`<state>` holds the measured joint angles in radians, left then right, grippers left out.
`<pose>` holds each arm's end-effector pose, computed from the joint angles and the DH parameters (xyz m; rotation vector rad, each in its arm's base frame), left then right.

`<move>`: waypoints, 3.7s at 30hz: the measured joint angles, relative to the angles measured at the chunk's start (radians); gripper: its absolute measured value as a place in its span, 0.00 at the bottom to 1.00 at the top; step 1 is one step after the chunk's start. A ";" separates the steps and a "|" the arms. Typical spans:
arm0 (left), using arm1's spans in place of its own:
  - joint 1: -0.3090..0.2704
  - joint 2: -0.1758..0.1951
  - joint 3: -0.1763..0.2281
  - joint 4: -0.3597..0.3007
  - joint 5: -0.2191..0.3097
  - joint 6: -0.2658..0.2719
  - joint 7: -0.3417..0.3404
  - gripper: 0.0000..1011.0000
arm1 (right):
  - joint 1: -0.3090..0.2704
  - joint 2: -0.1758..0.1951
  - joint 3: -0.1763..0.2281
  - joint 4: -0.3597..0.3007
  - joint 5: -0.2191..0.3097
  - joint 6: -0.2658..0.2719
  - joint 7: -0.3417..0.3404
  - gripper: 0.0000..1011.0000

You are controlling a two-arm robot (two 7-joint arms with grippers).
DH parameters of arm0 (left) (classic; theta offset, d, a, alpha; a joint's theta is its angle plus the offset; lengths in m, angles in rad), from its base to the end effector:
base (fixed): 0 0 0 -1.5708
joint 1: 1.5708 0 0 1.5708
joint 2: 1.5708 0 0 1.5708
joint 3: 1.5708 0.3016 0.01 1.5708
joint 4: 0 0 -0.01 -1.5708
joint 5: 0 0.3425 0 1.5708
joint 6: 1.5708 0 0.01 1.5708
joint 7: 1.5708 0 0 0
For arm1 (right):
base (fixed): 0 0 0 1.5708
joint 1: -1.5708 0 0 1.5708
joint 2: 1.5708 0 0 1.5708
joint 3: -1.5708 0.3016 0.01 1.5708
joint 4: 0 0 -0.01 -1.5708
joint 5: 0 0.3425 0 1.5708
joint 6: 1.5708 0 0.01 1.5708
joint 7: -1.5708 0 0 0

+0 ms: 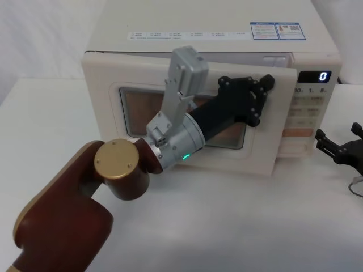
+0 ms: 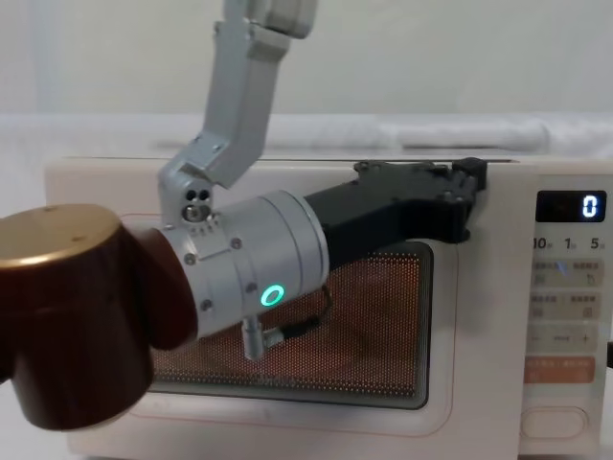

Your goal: Press the button to open the microwave door with one hand; close the microwave door with the other hand.

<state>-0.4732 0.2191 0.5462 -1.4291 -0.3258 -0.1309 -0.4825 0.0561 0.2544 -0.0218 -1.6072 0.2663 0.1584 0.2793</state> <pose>0.4507 -0.1027 -0.2093 -0.1460 -0.2780 0.5871 0.3783 -0.0675 -0.2719 -0.0391 0.0679 -1.2593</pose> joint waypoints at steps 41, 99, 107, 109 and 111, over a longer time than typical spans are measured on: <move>-0.087 -0.093 -0.002 0.134 0.150 0.057 0.059 0.00 | 0.000 0.000 0.000 0.000 0.000 0.000 0.000 0.99; 0.559 0.012 -0.437 -0.435 0.182 0.029 0.433 0.00 | 0.000 0.000 0.000 0.000 0.000 0.000 0.000 0.99; 0.627 0.004 -0.535 -0.456 0.176 0.033 0.465 0.00 | 0.000 0.000 0.000 0.000 0.000 0.000 0.000 0.99; 0.640 -0.002 -0.562 -0.456 0.170 0.035 0.471 0.00 | 0.000 0.000 0.000 0.000 0.000 0.000 0.000 0.99; 0.645 -0.007 -0.578 -0.453 0.166 0.035 0.474 0.00 | 0.000 0.000 0.000 0.000 0.000 0.000 0.000 0.99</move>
<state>0.1722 0.2125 -0.0316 -1.8825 -0.1600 -0.0956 -0.0081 0.0561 0.2544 -0.0218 -1.6072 0.2663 0.1584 0.2793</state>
